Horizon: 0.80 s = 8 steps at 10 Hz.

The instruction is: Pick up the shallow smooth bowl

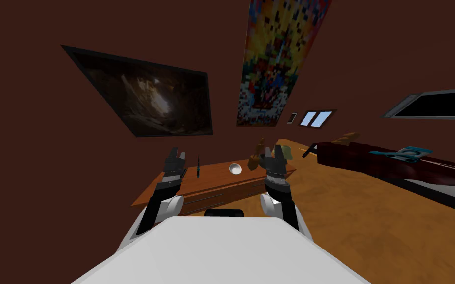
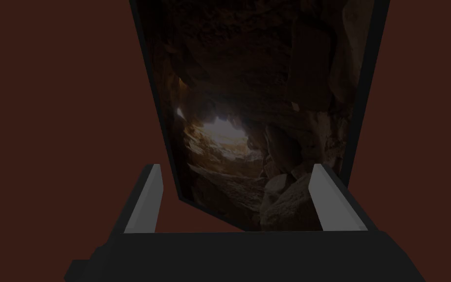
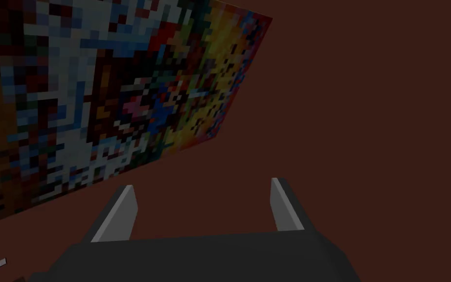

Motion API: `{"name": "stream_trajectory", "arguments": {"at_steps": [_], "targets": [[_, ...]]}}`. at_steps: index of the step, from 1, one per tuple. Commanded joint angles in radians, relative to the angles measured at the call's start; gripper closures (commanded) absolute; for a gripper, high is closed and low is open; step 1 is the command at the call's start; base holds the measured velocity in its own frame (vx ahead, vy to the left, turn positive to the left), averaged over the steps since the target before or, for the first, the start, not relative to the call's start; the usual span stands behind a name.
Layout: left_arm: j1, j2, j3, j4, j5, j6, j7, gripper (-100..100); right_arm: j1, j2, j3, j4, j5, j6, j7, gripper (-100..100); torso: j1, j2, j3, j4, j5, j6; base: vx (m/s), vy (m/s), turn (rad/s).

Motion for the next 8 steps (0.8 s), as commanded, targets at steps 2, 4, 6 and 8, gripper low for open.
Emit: {"name": "stream_trajectory", "arguments": {"at_steps": [2, 4, 6, 8], "targets": [[0.0, 0.0, 0.0, 0.0, 0.0, 0.0, 0.0, 0, 0.007, -0.064, -0.012, 0.026, 0.011, 0.013, 0.011, -100, 0.0, 0.0, 0.0, 0.0, 0.0, 0.0, -0.013, -0.008, 0.097], [0.0, 0.0, 0.0, 0.0, 0.0, 0.0, 0.0, 0, 0.018, -0.114, -0.03, 0.064, 0.028, 0.032, 0.027, -100, -0.001, 0.002, 0.001, 0.0, 0.0, 0.0, -0.032, -0.013, 0.176], [0.0, 0.0, 0.0, 0.0, 0.0, 0.0, 0.0, 0, 0.033, -0.151, -0.055, 0.116, 0.053, 0.059, 0.05, -100, -0.002, 0.002, 0.001, 0.0, 0.0, 0.0, -0.036, -0.022, 0.221], [0.0, 0.0, 0.0, 0.0, 0.0, 0.0, 0.0, 0, 0.042, -0.165, -0.069, 0.147, 0.067, 0.075, 0.063, -100, -0.002, 0.001, 0.001, 0.0, 0.0, 0.0, -0.022, -0.015, 0.154]]}}
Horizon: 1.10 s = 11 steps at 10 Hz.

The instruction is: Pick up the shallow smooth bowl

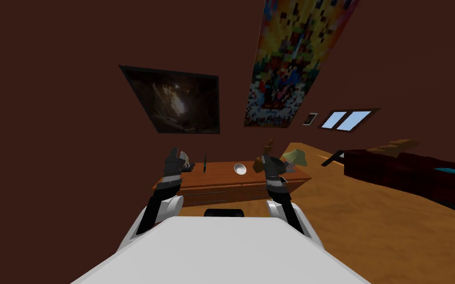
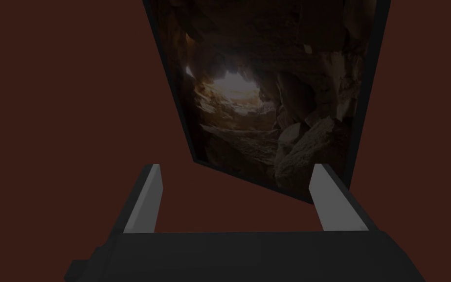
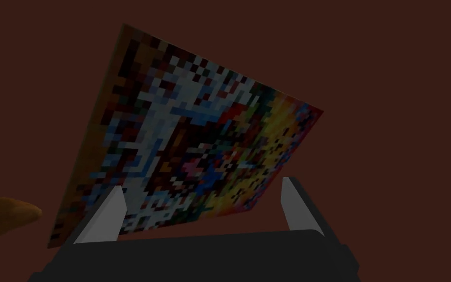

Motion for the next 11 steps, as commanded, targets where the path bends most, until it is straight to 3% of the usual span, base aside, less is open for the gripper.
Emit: {"name": "stream_trajectory", "arguments": {"at_steps": [1, 11], "targets": [[0.0, 0.0, 0.0, 0.0, 0.0, 0.0, 0.0, 0, 0.028, -0.02, -0.02, 0.037, 0.023, 0.025, 0.022, -100, 0.0, 0.0, 0.0, 0.0, 0.0, 0.0, -0.033, -0.016, 0.337], [0.0, 0.0, 0.0, 0.0, 0.0, 0.0, 0.0, 0, 0.102, -0.066, -0.11, 0.274, 0.141, 0.146, 0.137, -100, 0.0, 0.0, 0.0, 0.0, 0.0, 0.001, -0.028, -0.007, 0.243]]}}
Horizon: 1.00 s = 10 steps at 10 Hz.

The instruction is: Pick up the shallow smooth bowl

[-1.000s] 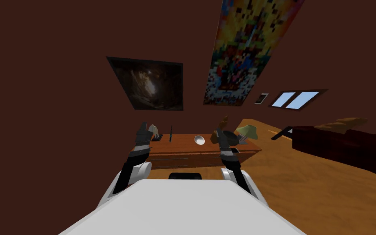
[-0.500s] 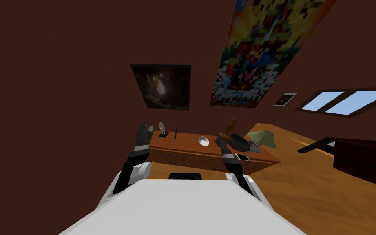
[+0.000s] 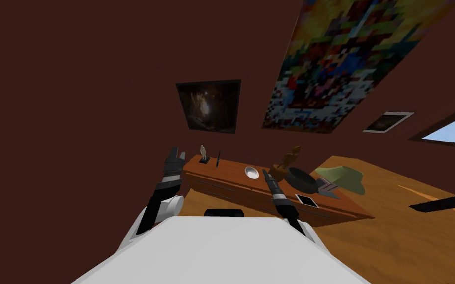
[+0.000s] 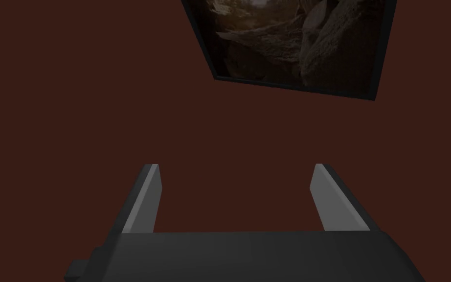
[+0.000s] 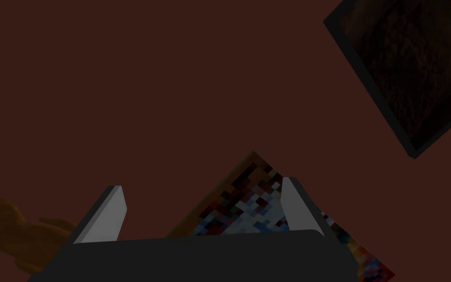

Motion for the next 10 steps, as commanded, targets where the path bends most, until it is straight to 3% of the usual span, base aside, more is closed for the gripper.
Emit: {"name": "stream_trajectory", "arguments": {"at_steps": [1, 3, 4, 10], "targets": [[0.0, 0.0, 0.0, 0.0, 0.0, 0.0, 0.0, 0, 0.02, -0.013, -0.016, 0.05, 0.035, 0.049, 0.033, -100, 0.0, 0.0, 0.0, 0.0, 0.0, 0.0, -0.039, 0.008, 0.483], [0.0, 0.0, 0.0, 0.0, 0.0, 0.0, 0.0, 0, 0.02, -0.013, -0.016, 0.059, 0.035, 0.049, 0.033, -100, 0.0, 0.001, 0.0, 0.0, 0.0, 0.001, -0.019, -0.002, 0.031], [0.0, 0.0, 0.0, 0.0, 0.0, 0.0, 0.0, 0, 0.034, -0.021, -0.028, 0.106, 0.058, 0.071, 0.056, -100, 0.0, 0.0, 0.0, 0.0, 0.0, 0.001, -0.014, 0.012, 0.325], [0.0, 0.0, 0.0, 0.0, 0.0, 0.0, 0.0, 0, 0.092, -0.059, -0.065, 0.275, 0.152, 0.161, 0.149, -100, 0.0, -0.001, 0.0, 0.0, 0.0, 0.001, -0.013, 0.013, 0.336]]}}
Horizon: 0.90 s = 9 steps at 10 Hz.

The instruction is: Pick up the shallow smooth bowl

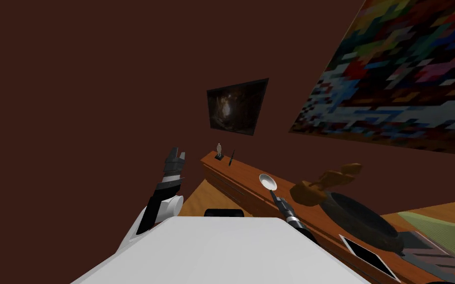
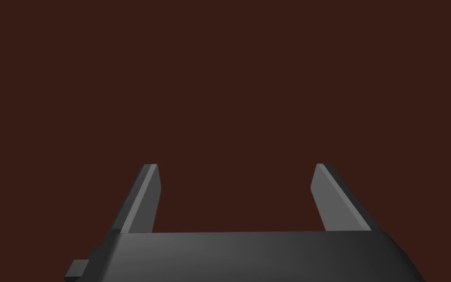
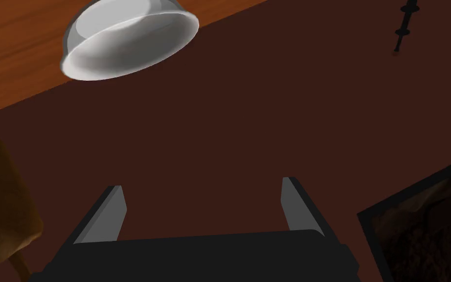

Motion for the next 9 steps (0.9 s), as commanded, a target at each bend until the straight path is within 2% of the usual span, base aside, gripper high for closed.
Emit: {"name": "stream_trajectory", "arguments": {"at_steps": [1, 2, 4, 5, 6, 7, 9], "targets": [[0.0, 0.0, 0.0, 0.0, 0.0, 0.0, 0.0, 0, -0.009, 0.009, -0.006, 0.05, 0.017, 0.005, 0.025, -100, 0.0, 0.0, 0.0, 0.0, 0.0, 0.0, 0.0, 0.007, 0.17], [0.0, 0.0, 0.0, 0.0, 0.0, 0.0, 0.0, 0, -0.009, 0.009, -0.006, 0.063, 0.017, 0.005, 0.025, -100, 0.0, 0.0, 0.0, 0.0, 0.0, 0.001, 0.002, 0.004, -0.038], [0.0, 0.0, 0.0, 0.0, 0.0, 0.0, 0.0, 0, 0.02, -0.013, -0.016, 0.139, 0.064, 0.048, 0.071, -100, 0.0, -0.001, 0.0, 0.0, 0.0, 0.0, 0.005, 0.023, 0.399], [0.0, 0.0, 0.0, 0.0, 0.0, 0.0, 0.0, 0, 0.02, -0.013, -0.016, 0.157, 0.064, 0.048, 0.071, -100, 0.0, -0.001, 0.0, 0.0, 0.0, 0.001, 0.007, 0.011, 0.194], [0.0, 0.0, 0.0, 0.0, 0.0, 0.0, 0.0, 0, 0.035, -0.025, -0.019, 0.203, 0.087, 0.069, 0.094, -100, 0.0, -0.001, 0.0, 0.0, 0.0, 0.001, 0.012, 0.023, 0.347], [0.0, 0.0, 0.0, 0.0, 0.0, 0.0, 0.0, 0, 0.035, -0.025, -0.019, 0.203, 0.087, 0.069, 0.094, -100, 0.0, -0.001, -0.001, 0.0, 0.0, 0.0, 0.015, 0.011, 0.161], [0.0, 0.0, 0.0, 0.0, 0.0, 0.0, 0.0, 0, 0.063, -0.052, -0.02, 0.288, 0.131, 0.108, 0.139, -100, 0.0, -0.001, -0.001, 0.0, 0.0, 0.001, 0.022, 0.025, 0.38]]}}
